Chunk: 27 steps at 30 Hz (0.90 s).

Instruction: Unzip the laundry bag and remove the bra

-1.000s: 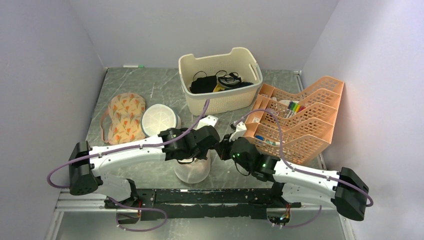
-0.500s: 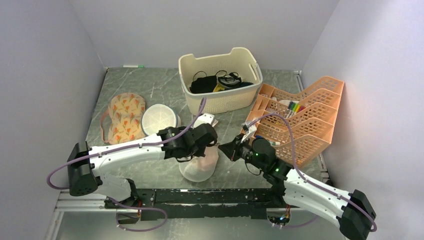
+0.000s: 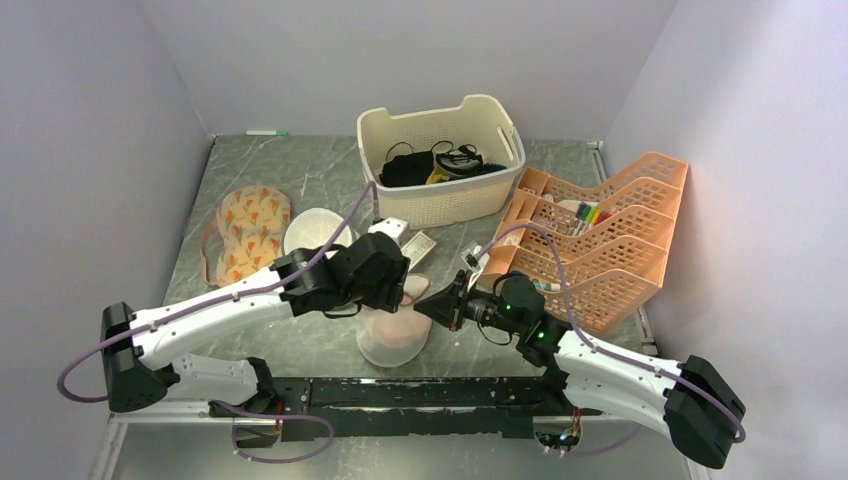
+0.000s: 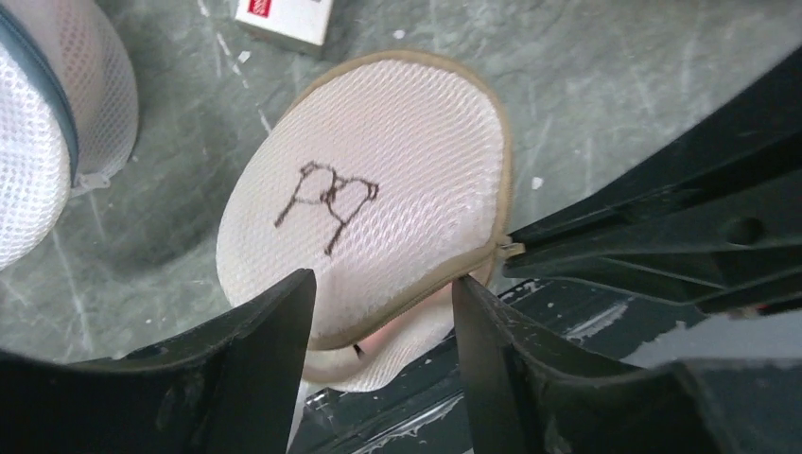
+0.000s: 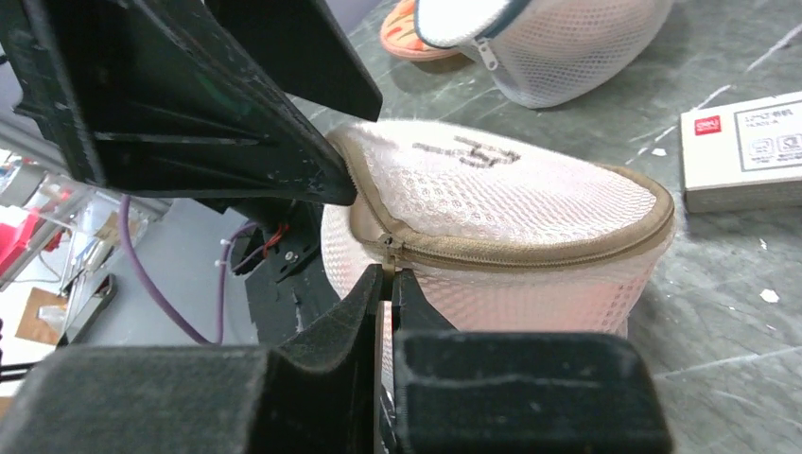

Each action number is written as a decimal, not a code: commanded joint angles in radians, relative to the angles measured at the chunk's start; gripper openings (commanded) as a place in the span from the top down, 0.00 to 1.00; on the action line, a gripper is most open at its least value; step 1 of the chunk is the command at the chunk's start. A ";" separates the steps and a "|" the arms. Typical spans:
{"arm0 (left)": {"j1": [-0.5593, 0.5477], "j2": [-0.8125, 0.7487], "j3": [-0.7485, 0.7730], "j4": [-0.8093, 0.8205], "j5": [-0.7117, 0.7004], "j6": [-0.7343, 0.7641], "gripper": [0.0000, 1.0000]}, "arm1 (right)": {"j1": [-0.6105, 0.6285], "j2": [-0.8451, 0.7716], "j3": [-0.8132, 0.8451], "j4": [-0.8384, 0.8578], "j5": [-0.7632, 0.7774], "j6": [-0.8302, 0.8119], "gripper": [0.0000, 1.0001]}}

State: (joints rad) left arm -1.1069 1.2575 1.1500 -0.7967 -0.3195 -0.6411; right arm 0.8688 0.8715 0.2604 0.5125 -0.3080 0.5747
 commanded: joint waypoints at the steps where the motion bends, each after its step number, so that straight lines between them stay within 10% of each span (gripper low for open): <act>1: 0.005 -0.041 0.001 0.077 0.091 0.012 0.31 | 0.009 -0.005 0.028 0.055 -0.047 -0.020 1.00; 14: 0.005 0.036 0.018 0.084 0.119 0.022 0.43 | 0.009 -0.047 0.044 -0.031 -0.005 -0.042 1.00; 27: 0.005 0.027 0.036 0.084 0.127 0.057 0.93 | 0.009 -0.004 0.080 -0.126 0.094 -0.036 1.00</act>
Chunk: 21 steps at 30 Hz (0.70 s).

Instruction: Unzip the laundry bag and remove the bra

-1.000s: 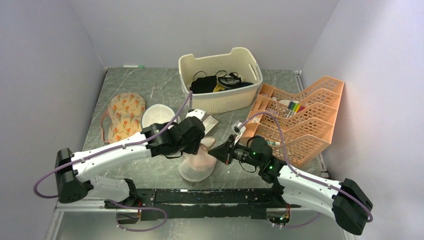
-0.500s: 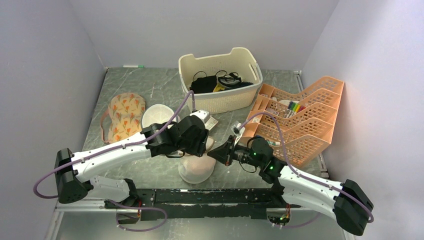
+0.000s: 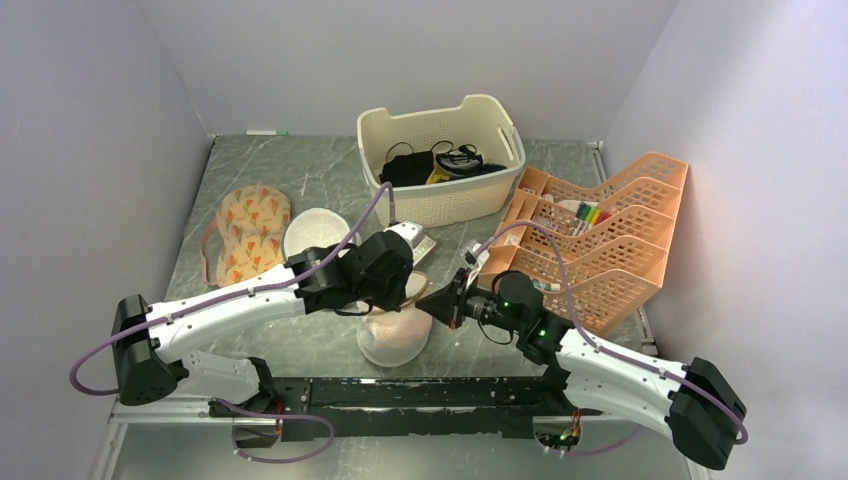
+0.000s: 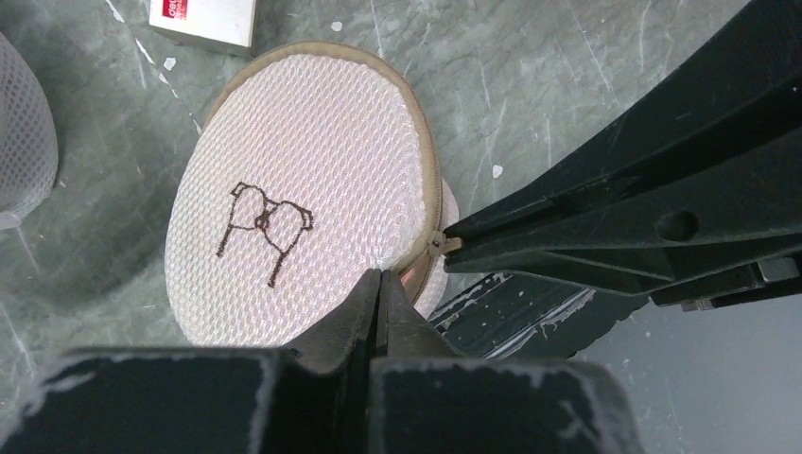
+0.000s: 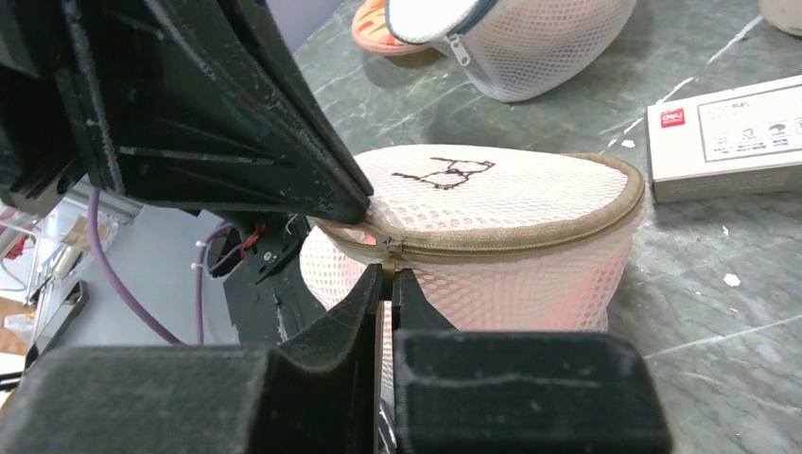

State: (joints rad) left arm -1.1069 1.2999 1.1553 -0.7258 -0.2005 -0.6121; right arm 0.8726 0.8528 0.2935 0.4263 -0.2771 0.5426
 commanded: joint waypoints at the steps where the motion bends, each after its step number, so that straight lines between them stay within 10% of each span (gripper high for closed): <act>1: 0.005 -0.022 0.029 0.015 0.006 0.029 0.93 | 0.005 0.021 0.048 -0.048 0.074 0.000 1.00; 21: 0.005 -0.112 0.018 0.032 0.029 0.050 0.93 | -0.049 0.069 0.117 -0.249 0.287 0.047 1.00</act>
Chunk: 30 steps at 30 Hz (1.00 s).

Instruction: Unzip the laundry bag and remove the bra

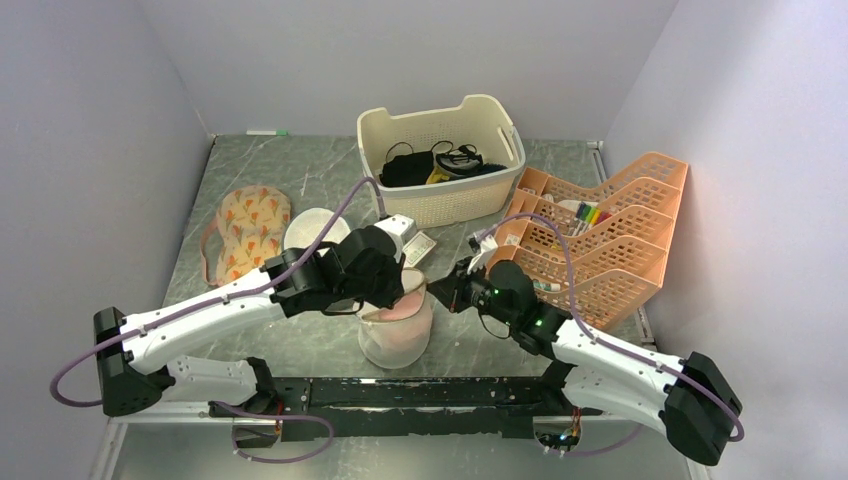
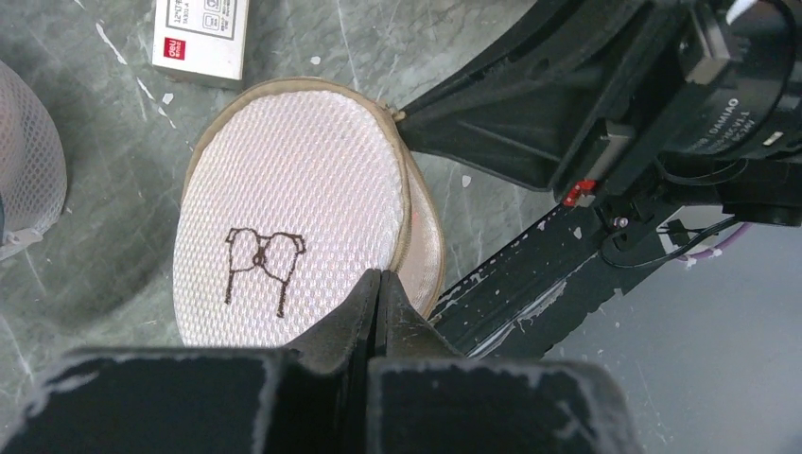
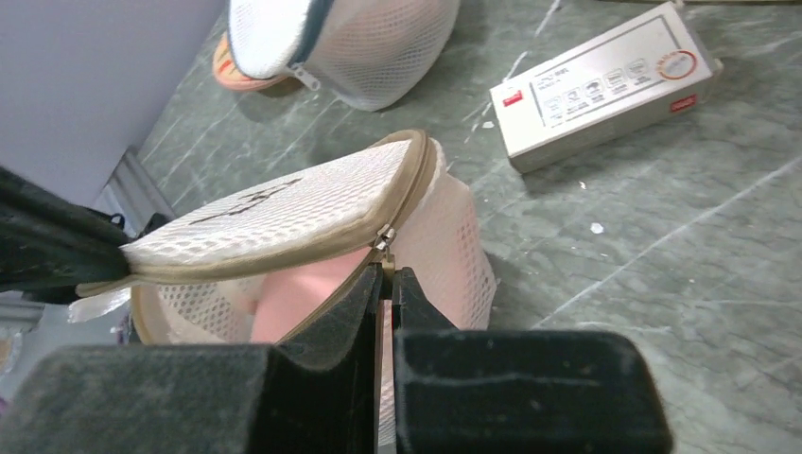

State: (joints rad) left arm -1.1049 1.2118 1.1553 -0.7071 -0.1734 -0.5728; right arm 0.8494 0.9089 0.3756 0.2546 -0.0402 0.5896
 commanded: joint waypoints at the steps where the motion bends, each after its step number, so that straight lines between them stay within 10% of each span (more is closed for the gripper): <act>1: 0.002 -0.020 0.019 0.002 -0.013 0.005 0.93 | -0.029 0.010 0.036 -0.076 0.043 -0.004 1.00; 7: 0.002 0.021 0.043 -0.054 -0.053 -0.022 0.92 | -0.031 -0.063 -0.010 0.099 -0.205 -0.064 1.00; 12: 0.002 0.045 0.078 -0.041 -0.003 -0.017 0.43 | -0.028 -0.057 -0.009 0.171 -0.348 -0.055 1.00; 16: 0.002 0.061 0.096 -0.030 0.011 -0.007 0.30 | -0.024 -0.046 -0.011 0.190 -0.369 -0.045 1.00; 30: 0.000 0.073 0.070 -0.031 0.038 -0.020 0.68 | -0.022 -0.050 -0.010 0.154 -0.314 -0.041 1.00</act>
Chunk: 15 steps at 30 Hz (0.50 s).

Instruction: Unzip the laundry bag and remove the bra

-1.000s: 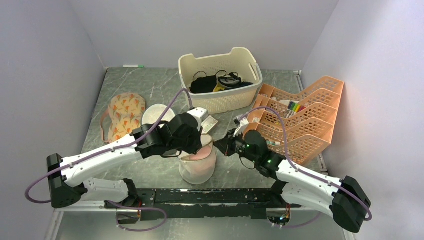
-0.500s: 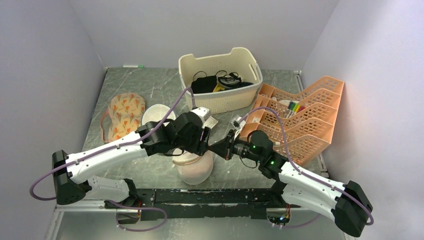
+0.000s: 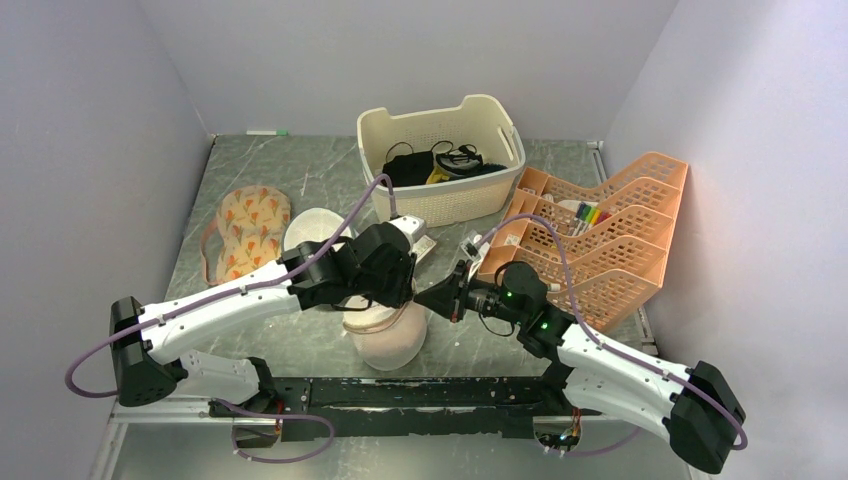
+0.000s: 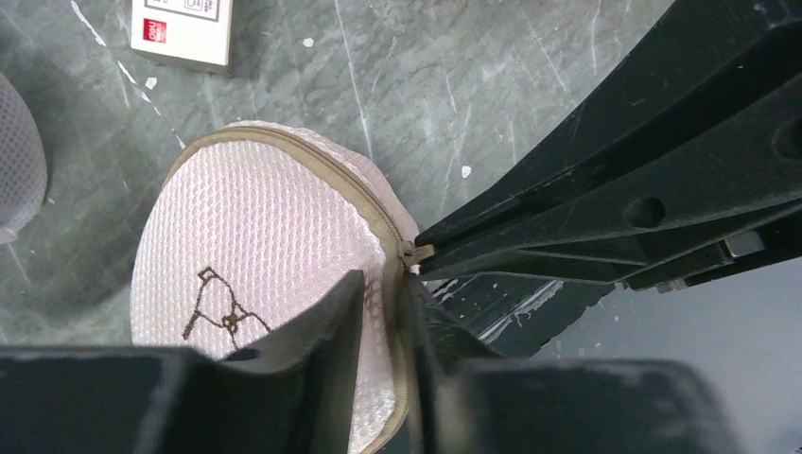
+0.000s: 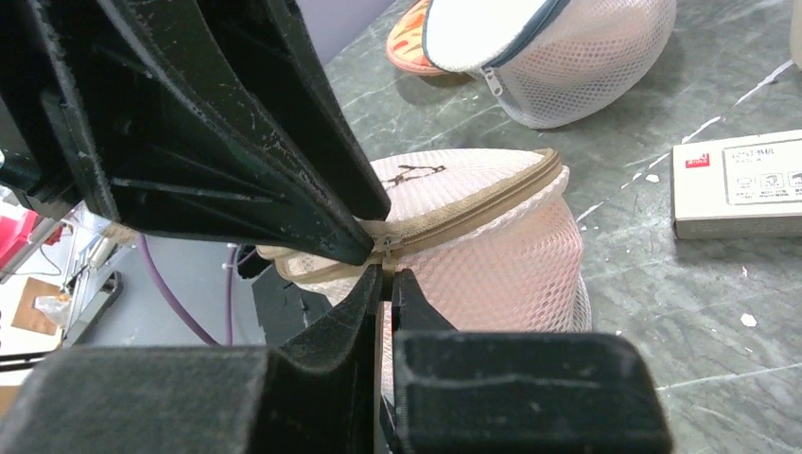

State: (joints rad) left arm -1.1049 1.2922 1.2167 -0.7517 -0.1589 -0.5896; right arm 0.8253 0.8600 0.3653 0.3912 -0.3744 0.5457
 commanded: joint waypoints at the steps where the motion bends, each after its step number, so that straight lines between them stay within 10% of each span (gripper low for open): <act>1: 0.000 -0.008 0.014 0.006 0.016 -0.004 0.74 | 0.002 0.002 0.002 0.010 0.031 0.007 1.00; 5: 0.000 -0.011 0.037 -0.015 -0.007 0.004 0.93 | 0.003 0.033 0.033 -0.062 0.089 0.022 1.00; 15: 0.000 -0.062 0.067 -0.042 -0.062 0.031 0.93 | -0.012 0.096 0.173 -0.325 0.313 0.017 1.00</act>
State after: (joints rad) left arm -1.1049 1.2819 1.2312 -0.7612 -0.1780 -0.5789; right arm 0.8265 0.9287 0.4786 0.1932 -0.1997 0.5793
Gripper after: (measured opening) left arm 0.082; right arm 0.021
